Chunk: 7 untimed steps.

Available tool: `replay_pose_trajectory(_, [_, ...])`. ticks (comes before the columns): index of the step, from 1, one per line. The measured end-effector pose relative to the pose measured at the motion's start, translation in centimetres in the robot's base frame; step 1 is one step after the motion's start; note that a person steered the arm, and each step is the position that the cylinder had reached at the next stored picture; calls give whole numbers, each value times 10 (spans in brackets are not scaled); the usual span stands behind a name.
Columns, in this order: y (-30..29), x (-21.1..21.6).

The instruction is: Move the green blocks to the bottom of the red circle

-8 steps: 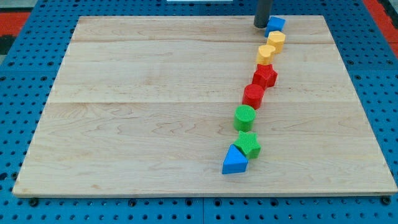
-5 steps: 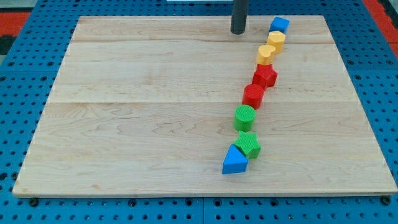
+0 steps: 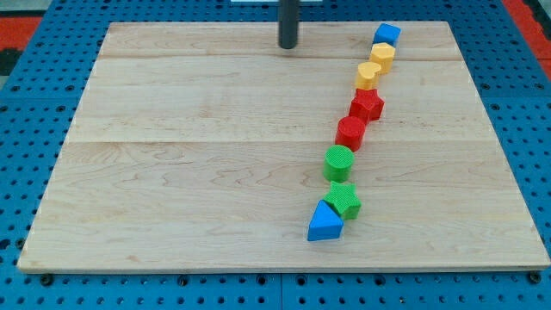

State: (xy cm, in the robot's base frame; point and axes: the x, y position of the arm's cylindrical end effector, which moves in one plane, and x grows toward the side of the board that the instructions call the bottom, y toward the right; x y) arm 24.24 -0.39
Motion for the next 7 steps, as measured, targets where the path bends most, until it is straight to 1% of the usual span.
replay_pose_trajectory(1, [-41,2])
replay_pose_trajectory(2, [-67,47])
replay_pose_trajectory(3, [-63,106])
replay_pose_trajectory(4, [-46,170])
replay_pose_trajectory(5, [-15,214])
replay_pose_trajectory(6, [28,215])
replay_pose_trajectory(7, [59,231])
